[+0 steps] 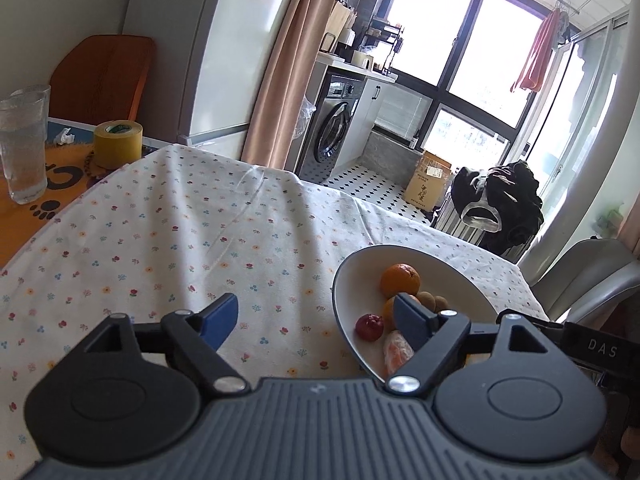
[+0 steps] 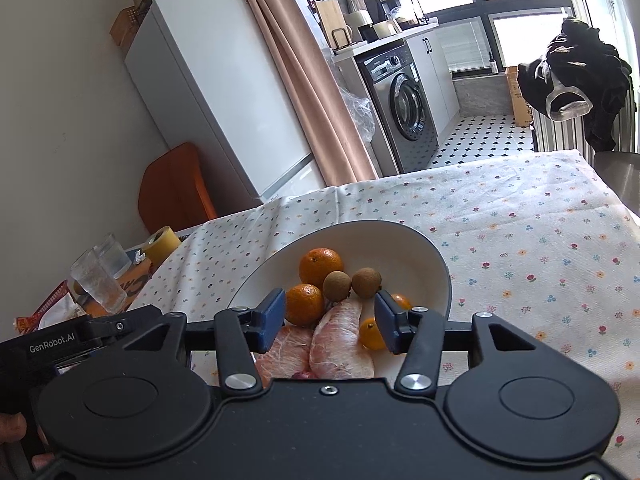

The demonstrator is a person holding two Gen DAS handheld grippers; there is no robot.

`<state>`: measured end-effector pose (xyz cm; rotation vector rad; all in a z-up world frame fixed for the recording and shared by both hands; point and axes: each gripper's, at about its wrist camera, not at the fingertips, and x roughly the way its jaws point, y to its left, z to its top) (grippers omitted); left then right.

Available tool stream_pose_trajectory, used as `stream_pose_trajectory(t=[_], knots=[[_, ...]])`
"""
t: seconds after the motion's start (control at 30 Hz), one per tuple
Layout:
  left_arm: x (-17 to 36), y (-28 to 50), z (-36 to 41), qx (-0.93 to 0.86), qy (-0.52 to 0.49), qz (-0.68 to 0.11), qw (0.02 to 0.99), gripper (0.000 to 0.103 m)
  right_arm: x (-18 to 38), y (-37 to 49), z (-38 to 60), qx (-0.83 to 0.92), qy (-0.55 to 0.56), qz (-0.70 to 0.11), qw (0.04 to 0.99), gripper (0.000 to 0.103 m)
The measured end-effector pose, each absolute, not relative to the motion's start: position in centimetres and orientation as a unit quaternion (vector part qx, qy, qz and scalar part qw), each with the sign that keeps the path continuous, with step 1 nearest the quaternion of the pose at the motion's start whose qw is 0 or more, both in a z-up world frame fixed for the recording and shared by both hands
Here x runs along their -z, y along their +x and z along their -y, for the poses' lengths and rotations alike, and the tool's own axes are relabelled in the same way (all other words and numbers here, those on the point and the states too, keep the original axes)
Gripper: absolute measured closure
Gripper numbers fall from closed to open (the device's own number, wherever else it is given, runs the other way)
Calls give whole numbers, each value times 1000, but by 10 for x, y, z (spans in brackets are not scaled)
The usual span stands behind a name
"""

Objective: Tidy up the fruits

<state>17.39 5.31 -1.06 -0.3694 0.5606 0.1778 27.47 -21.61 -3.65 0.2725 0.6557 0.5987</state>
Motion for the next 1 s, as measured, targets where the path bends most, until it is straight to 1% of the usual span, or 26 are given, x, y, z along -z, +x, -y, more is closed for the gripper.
stream_pose_trajectory(t=[0.1, 0.17, 0.4, 0.5, 0.57, 0.63, 0.73, 0.87, 1.0], knots=[[12, 167, -57, -89, -187, -275, 939, 17, 35, 268, 215, -286, 126, -318, 895, 51], [13, 162, -60, -91, -190, -278, 937, 16, 33, 263, 215, -284, 125, -317, 896, 46], [6, 144, -63, -89, -190, -272, 939, 10, 26, 244, 212, -285, 116, -313, 899, 39], [3, 135, -62, -81, -189, -270, 941, 9, 23, 236, 212, -285, 113, -311, 900, 34], [2, 129, -60, -77, -186, -269, 942, 8, 20, 231, 212, -285, 110, -307, 901, 27], [0, 123, -58, -74, -182, -267, 943, 7, 17, 224, 213, -286, 108, -302, 903, 24], [-2, 114, -55, -71, -177, -264, 945, 6, 15, 214, 214, -287, 108, -299, 904, 21], [-7, 101, -50, -64, -171, -258, 949, 6, 9, 201, 217, -291, 104, -290, 906, 13], [-12, 90, -46, -61, -164, -255, 951, 5, 2, 189, 221, -296, 102, -283, 907, 8]])
